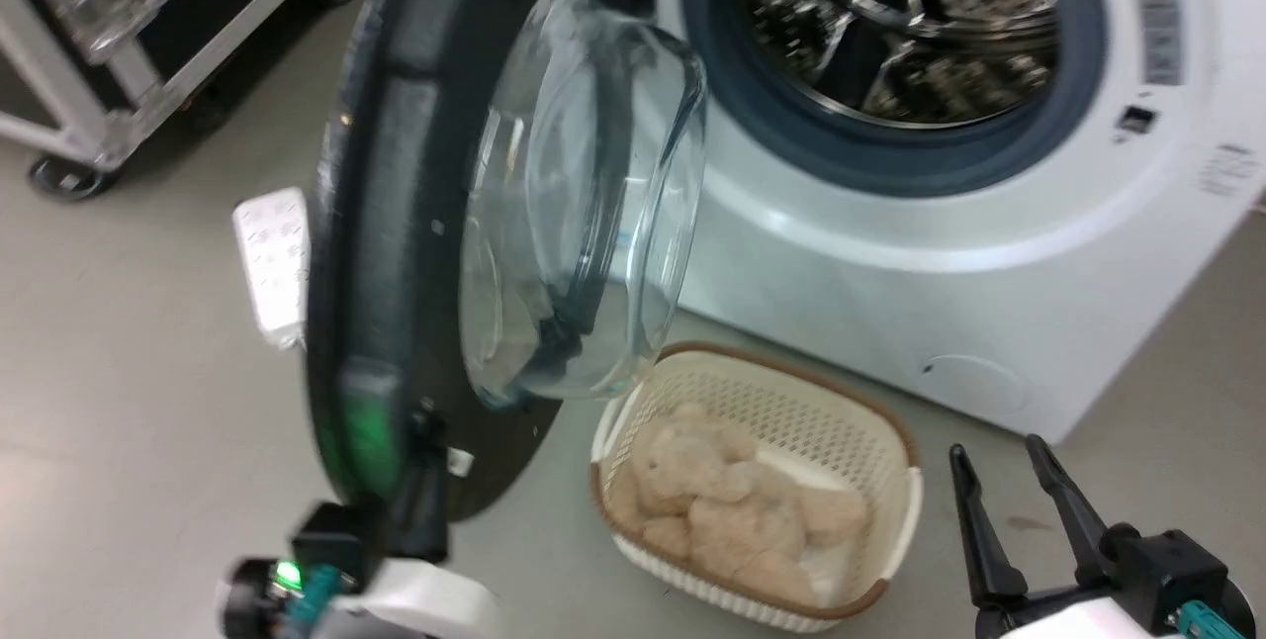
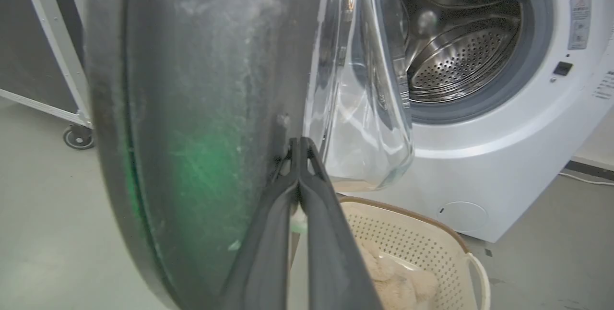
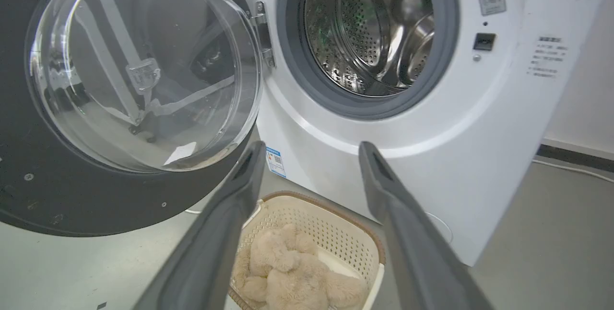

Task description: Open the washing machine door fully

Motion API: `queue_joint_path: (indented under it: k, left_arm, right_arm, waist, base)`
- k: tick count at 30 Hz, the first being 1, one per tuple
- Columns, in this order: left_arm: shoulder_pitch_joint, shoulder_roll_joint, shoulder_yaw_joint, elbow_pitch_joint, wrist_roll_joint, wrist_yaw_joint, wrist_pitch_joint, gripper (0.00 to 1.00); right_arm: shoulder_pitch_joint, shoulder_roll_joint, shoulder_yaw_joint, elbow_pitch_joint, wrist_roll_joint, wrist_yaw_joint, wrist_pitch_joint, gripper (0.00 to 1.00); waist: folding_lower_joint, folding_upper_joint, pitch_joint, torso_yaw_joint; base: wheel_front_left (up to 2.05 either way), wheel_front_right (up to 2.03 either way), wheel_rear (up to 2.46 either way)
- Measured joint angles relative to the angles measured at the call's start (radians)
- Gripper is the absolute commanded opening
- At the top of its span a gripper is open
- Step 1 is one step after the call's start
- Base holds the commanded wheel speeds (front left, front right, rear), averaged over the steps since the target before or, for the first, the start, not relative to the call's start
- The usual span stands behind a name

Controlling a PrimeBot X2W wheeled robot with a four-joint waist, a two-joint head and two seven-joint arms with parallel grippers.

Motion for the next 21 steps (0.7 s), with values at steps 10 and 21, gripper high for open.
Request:
queue_joint_path:
  k: [10,21]
  left_arm:
    - [-0.134,0.141,0.125,-0.002,-0.053,-0.025,0.077,0.00]
    - [-0.339,0.301,0.292,0.227,-0.143,-0.064,0.096,0.00]
  right_arm:
    - [-0.059,-0.018,0.020,-0.051,-0.027,0.000,0.044,1.00]
    - [-0.094,-0.059,-0.007,-0.102,-0.034,0.000,0.075,1.00]
  waist:
    - [0.0002,0.0000,0.141,0.041]
    - [0.0003,0.0000,0.285,0.002]
  base:
    - [0.00,0.00,0.00]
    - [0.00,0.00,0.00]
